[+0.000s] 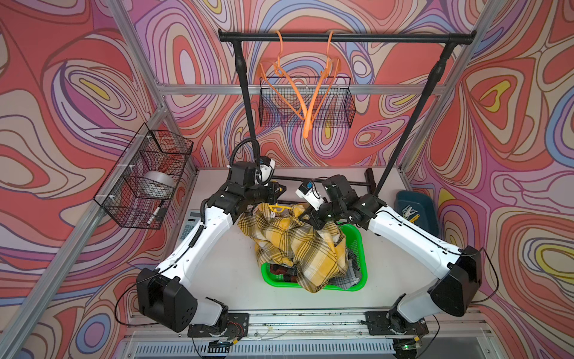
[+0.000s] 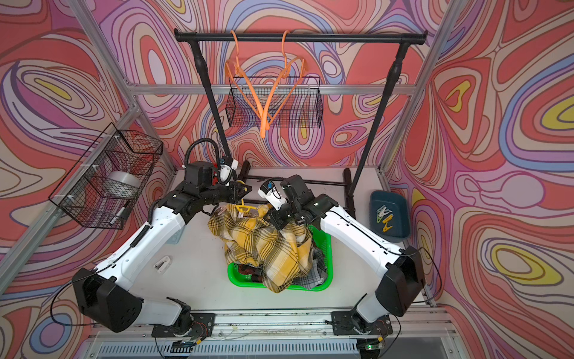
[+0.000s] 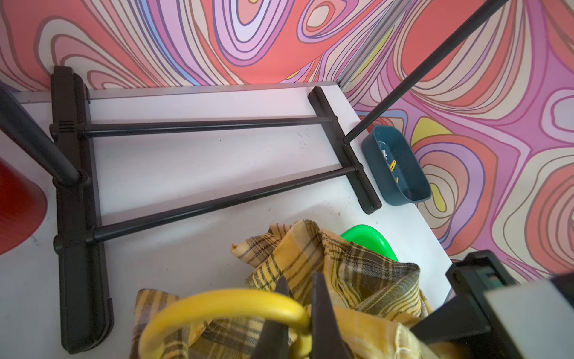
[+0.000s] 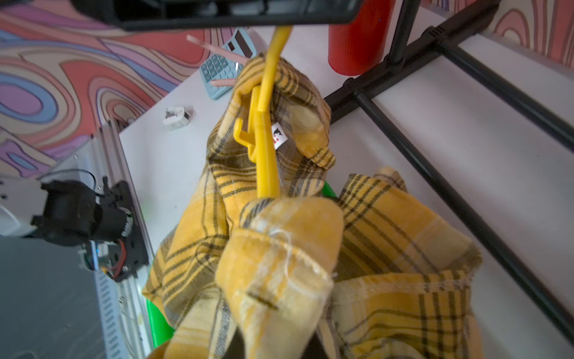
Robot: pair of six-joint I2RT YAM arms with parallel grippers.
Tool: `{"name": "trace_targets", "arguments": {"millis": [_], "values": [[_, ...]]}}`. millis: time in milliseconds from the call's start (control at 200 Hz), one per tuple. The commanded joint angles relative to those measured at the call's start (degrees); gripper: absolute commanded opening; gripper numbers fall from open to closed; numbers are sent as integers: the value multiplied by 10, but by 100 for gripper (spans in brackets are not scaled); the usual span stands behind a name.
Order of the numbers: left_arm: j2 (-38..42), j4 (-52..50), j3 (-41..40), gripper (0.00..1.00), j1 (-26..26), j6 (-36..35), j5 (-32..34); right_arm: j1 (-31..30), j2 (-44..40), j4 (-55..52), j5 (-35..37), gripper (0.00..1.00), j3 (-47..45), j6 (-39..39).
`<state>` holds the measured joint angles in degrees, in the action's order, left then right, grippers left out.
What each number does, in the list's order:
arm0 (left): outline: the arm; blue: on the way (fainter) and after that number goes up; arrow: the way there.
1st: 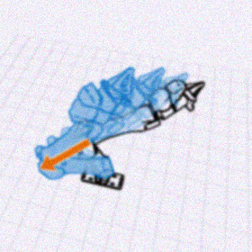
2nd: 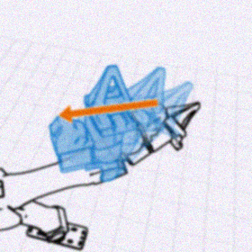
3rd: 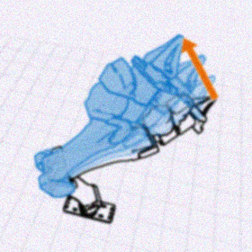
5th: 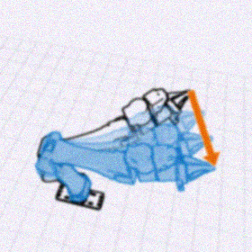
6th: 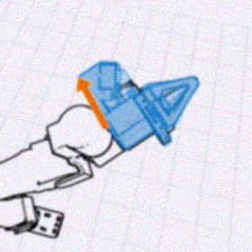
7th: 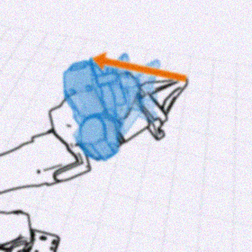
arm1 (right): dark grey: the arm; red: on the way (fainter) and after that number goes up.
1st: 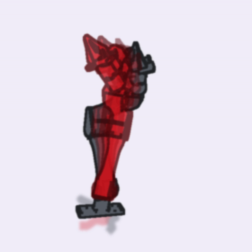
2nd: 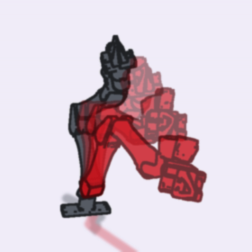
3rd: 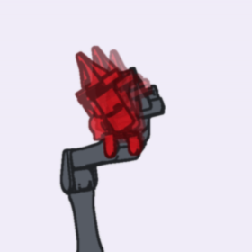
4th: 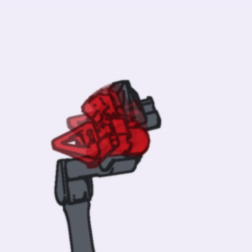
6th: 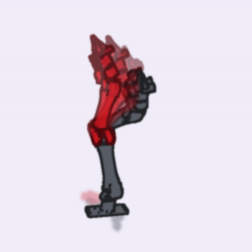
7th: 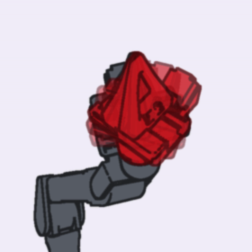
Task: Remove the clothespins securing long-sleeve shirts to the hanger
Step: Remove the clamp from the hanger.
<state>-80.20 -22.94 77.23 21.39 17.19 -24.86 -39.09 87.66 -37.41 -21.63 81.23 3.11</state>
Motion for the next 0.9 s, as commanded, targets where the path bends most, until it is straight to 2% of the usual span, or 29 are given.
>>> {"name": "trace_targets", "arguments": {"millis": [0, 30, 175, 230, 260, 416, 506, 571, 636, 706, 806, 851, 896], "values": [[24, 31, -10, 0, 2, -23, -24, -2, 0, 11, 12, 1, -18, 6], [27, 32, -10, 1, 2, -31, -23, -1, -1, 10, 12, 0, -18, 6], [64, 54, -37, 49, -4, -91, -22, 5, -9, 7, 0, 0, -20, 3], [97, 109, -76, 67, -20, -92, -31, 12, -18, 8, -20, 0, -21, -2], [116, 139, -100, 73, -34, -88, -45, 17, -23, 11, -31, 0, -25, -4], [185, 262, -187, 82, -99, -77, -117, 82, -56, 32, -107, 0, -55, -20], [200, 276, -204, 86, -139, -79, -176, 119, -68, 44, -157, 0, -68, -25], [204, 285, -212, 90, -163, -73, -215, 132, -70, 40, -181, 0, -70, -20], [207, 337, -230, 92, -180, -62, -254, 138, -71, 39, -193, 0, -73, -16], [213, 396, -259, 95, -192, -58, -260, 143, -70, 34, -208, 0, -72, -12], [222, 408, -271, 96, -209, -104, -274, 144, -70, 27, -225, 0, -71, -1], [221, 388, -265, 96, -214, -136, -308, 146, -70, 26, -229, 0, -71, 3], [219, 356, -256, 95, -214, -203, -352, 150, -71, 27, -236, 0, -70, 3]]}}
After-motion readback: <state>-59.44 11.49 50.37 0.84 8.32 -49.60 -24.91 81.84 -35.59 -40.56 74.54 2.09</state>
